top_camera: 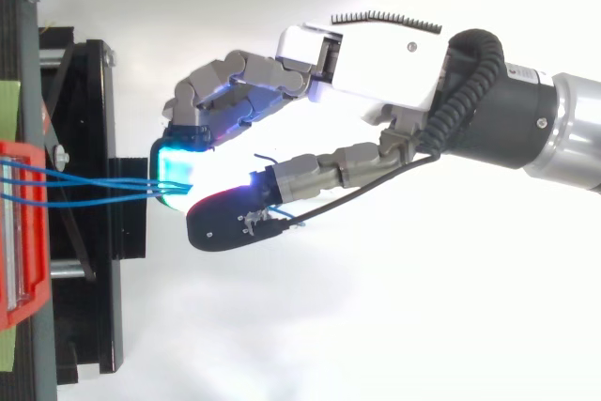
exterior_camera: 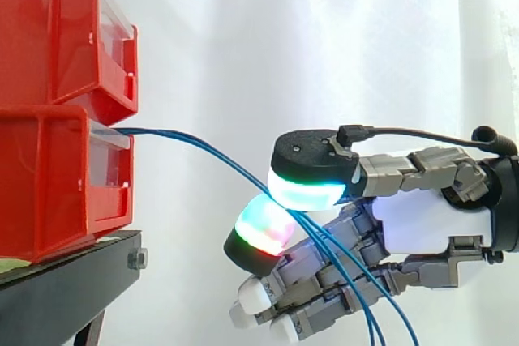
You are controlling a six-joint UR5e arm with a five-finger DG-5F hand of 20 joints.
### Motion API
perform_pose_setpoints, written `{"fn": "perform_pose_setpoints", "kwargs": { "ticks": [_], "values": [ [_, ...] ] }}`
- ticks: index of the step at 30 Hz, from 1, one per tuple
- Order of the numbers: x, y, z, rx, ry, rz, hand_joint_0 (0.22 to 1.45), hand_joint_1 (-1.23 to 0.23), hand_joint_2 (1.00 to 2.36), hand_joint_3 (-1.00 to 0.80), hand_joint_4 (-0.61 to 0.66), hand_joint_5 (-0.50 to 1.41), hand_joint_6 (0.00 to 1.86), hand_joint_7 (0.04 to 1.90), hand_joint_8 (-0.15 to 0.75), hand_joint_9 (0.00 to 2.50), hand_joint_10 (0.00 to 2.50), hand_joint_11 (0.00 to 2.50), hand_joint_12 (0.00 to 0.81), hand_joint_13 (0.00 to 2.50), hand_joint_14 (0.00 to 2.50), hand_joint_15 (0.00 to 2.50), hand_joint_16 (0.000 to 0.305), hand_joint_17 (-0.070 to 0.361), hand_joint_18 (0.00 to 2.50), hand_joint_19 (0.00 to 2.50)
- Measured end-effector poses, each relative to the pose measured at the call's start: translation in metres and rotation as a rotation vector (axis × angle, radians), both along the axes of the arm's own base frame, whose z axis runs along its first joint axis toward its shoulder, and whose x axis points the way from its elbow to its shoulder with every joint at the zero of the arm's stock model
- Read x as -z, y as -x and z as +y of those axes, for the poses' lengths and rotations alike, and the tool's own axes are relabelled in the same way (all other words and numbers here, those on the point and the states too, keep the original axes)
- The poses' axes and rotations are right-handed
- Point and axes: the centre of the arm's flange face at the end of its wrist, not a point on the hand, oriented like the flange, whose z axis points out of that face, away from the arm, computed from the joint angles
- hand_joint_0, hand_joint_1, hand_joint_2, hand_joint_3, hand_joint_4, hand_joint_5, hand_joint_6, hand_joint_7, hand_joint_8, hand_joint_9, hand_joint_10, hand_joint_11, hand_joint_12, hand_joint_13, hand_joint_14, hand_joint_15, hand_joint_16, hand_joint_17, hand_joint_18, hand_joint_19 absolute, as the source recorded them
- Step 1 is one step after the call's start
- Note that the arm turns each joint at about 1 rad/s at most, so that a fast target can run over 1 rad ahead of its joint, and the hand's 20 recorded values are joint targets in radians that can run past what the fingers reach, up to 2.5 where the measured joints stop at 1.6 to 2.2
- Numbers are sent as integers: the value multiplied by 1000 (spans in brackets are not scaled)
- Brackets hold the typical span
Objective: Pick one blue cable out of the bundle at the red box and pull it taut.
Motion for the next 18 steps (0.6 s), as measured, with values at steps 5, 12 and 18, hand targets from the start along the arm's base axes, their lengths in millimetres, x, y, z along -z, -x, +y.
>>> {"fn": "perform_pose_setpoints", "kwargs": {
  "ticks": [5, 12, 18],
  "values": [
    [0, 0, 0, 0, 1, 1, 598, -865, 1012, -48, 77, -119, 875, 1083, 328, 713, 6, 339, 380, 415, 5, 127, 57, 128, 448, 143],
    [0, 0, 0, 0, 0, 1, 621, -880, 1019, -79, 6, -140, 893, 1045, 303, 671, 7, 344, 354, 382, 5, 126, 51, 115, 413, 159],
    [1, 0, 0, 0, 0, 1, 562, -769, 1008, -112, -1, -82, 850, 1133, 296, 813, 5, 289, 384, 449, 5, 133, 61, 136, 466, 185]
  ]
}}
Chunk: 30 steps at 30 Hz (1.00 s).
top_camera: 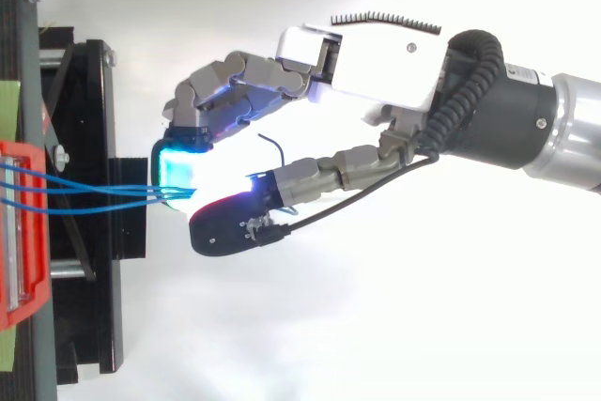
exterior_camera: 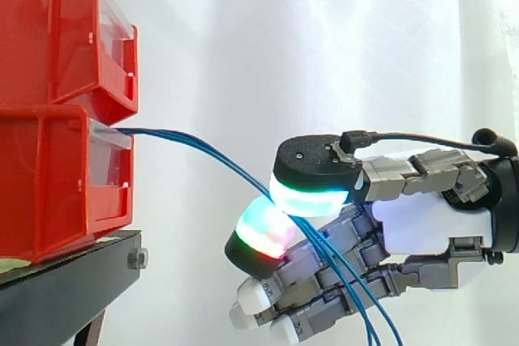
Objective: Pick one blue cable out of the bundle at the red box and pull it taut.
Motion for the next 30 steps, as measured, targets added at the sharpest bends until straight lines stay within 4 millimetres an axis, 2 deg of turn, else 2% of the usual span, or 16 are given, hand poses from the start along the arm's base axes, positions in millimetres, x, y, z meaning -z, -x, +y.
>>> {"fn": "perform_pose_setpoints", "kwargs": {
  "ticks": [5, 14, 19, 21, 26, 28, 30],
  "values": [
    [0, 0, 0, -1, 0, 0, 554, -658, 1001, -112, -23, -46, 809, 1131, 306, 904, 4, 261, 401, 481, 4, 131, 64, 144, 490, 198],
    [0, 0, 3, -2, 1, 0, 558, -609, 1001, -117, 11, -14, 753, 1207, 309, 959, 4, 240, 400, 503, 4, 132, 63, 143, 496, 207],
    [0, 0, 3, -3, 0, 0, 560, -676, 1006, -131, 47, -37, 782, 1165, 334, 916, 5, 284, 396, 501, 4, 138, 61, 137, 501, 190],
    [0, 0, 3, -3, 0, 0, 560, -731, 1009, -124, 129, -68, 824, 1115, 354, 873, 8, 335, 398, 483, 5, 151, 59, 133, 490, 185],
    [0, 0, 3, -3, 0, 0, 568, -806, 1008, -95, 219, -104, 861, 1067, 375, 800, 6, 388, 410, 443, 5, 152, 62, 140, 487, 172],
    [0, 0, 3, -3, 0, 0, 574, -812, 1008, -129, 242, -112, 865, 1057, 370, 787, 10, 399, 406, 431, 6, 159, 62, 138, 471, 178],
    [0, 0, 3, -3, 0, 0, 548, -745, 1012, -301, 201, -113, 853, 1062, 312, 762, 8, 385, 357, 385, 7, 170, 51, 116, 383, 230]
  ]
}}
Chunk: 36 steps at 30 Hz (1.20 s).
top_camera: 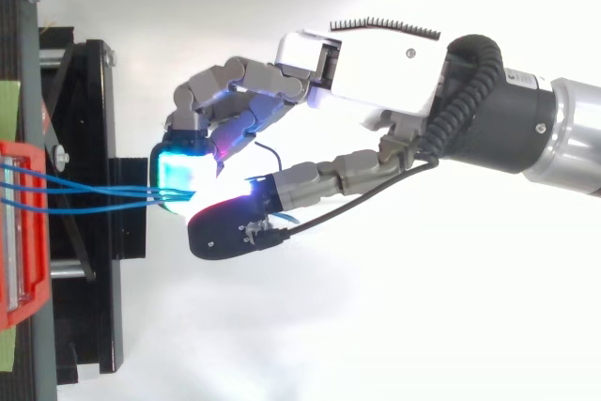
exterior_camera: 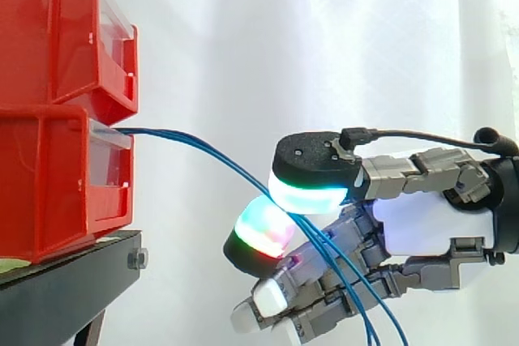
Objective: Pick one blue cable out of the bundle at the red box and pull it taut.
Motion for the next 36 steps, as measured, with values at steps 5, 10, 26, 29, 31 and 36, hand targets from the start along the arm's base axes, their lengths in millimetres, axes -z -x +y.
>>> {"fn": "perform_pose_setpoints", "kwargs": {
  "ticks": [5, 10, 26, 29, 31, 36],
  "values": [
    [0, 0, 0, 0, 1, 0, 509, -635, 1002, -461, 196, -86, 803, 1059, 307, 782, 7, 354, 362, 370, 6, 155, 53, 119, 370, 238],
    [0, 0, 0, 0, 1, 0, 488, -591, 1000, -494, 178, -75, 774, 1091, 316, 785, 7, 345, 365, 359, 6, 154, 54, 123, 355, 240],
    [0, 0, 0, 0, 2, 0, 549, -823, 1012, -290, 155, -143, 843, 1008, 318, 650, 8, 373, 358, 271, 5, 132, 52, 117, 277, 214],
    [0, 0, 0, -1, 1, 0, 556, -810, 1013, -178, 144, -133, 856, 1006, 341, 690, 7, 380, 379, 303, 4, 134, 57, 128, 325, 201],
    [0, 0, 1, -1, 1, 0, 562, -800, 1011, -136, 137, -128, 860, 1002, 354, 702, 6, 365, 395, 320, 5, 128, 60, 135, 357, 199],
    [0, 0, 1, -1, 1, 0, 567, -751, 1005, -78, 40, -107, 855, 1058, 343, 766, 5, 335, 401, 383, 5, 135, 63, 142, 407, 204]
  ]
}}
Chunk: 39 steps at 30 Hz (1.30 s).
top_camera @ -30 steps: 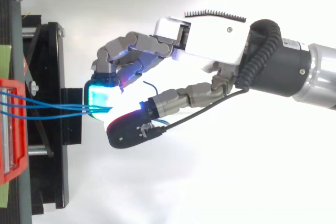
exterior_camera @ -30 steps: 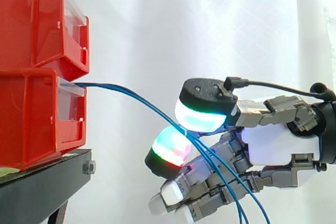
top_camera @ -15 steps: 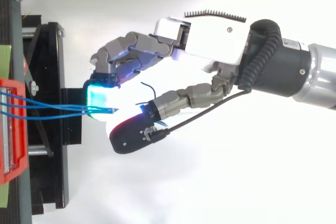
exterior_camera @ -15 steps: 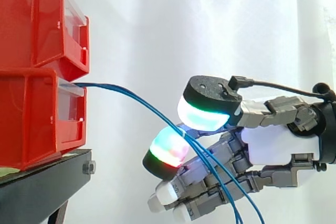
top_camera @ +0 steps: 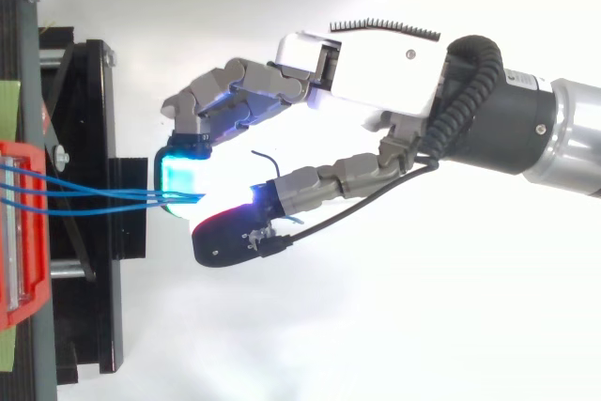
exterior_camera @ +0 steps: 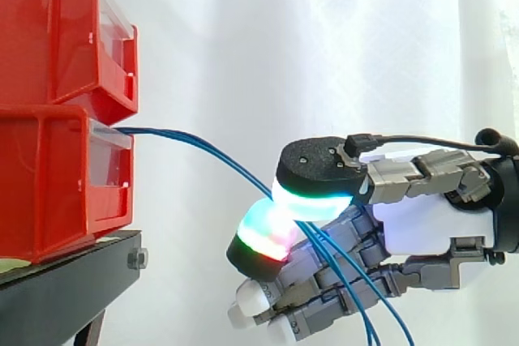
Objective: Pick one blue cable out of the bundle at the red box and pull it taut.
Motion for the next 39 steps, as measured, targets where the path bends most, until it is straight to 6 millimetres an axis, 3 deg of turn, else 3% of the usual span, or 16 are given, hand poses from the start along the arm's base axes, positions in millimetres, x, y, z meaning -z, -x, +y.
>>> {"fn": "perform_pose_setpoints", "kwargs": {
  "ticks": [15, 39],
  "values": [
    [0, 0, 0, -1, 0, 0, 565, -604, 1005, -153, 13, -25, 723, 1194, 297, 882, 4, 263, 390, 398, 3, 120, 60, 135, 400, 221],
    [0, 0, 2, -2, 0, 1, 545, -566, 1010, -275, 92, 25, 629, 1296, 251, 1005, 4, 184, 353, 468, 5, 126, 53, 119, 441, 247]
  ]
}}
